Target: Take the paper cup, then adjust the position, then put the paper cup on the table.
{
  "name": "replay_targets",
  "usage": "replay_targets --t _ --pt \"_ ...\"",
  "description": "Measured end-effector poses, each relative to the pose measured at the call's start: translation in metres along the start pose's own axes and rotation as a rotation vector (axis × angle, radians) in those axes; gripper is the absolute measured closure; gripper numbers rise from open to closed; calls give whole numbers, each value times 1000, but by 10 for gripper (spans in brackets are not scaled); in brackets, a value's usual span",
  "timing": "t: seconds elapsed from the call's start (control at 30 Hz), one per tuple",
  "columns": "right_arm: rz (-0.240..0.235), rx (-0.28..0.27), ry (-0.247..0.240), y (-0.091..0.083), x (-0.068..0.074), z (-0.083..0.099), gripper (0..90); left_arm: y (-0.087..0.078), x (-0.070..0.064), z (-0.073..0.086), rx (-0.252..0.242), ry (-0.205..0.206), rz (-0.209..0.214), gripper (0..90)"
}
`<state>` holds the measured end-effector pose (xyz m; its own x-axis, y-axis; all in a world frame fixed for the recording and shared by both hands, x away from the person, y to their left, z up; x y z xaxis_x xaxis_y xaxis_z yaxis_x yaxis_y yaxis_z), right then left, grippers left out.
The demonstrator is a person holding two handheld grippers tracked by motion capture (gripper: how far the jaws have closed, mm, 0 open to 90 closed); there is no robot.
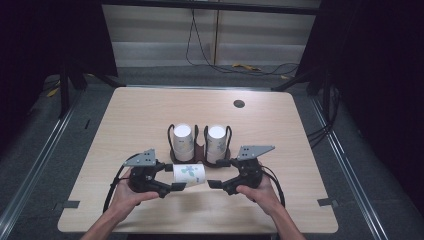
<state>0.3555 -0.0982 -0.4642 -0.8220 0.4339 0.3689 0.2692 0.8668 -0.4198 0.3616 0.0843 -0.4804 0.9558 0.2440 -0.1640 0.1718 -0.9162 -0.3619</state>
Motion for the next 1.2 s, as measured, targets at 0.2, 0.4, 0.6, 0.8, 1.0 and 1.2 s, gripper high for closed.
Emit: replay_targets --t 0.2,0.4,0.6,0.8,1.0,1.2 --pt "54 -19 30 -12 -10 1 190 -12 11 -1 0 -51 -51 275" --pt "92 -13 44 -23 -16 8 192 -23 17 -4 10 -55 -98 274" --pt "118 -18 59 -31 -21 13 193 -34 27 -3 10 -58 -151 266" --pt "140 -17 73 -33 -28 15 193 -49 42 0 14 -81 -205 265" --pt "151 -19 83 -31 -33 15 194 -65 51 0 5 -100 -240 256" --pt "162 -9 76 -32 -34 17 191 -76 56 -1 14 -107 -290 257"
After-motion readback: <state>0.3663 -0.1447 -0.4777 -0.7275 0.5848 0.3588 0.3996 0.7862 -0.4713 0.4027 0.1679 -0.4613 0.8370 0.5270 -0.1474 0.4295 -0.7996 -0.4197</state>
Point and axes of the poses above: each handheld gripper's, and its own axes: y roughly forward along the jaws, z roughly out of its underside, x roughly to its left, the point moved 8 cm from there along y, roughly forward along the jaws, and after that the axes turned 6 degrees about y, right-handed, at the moved point
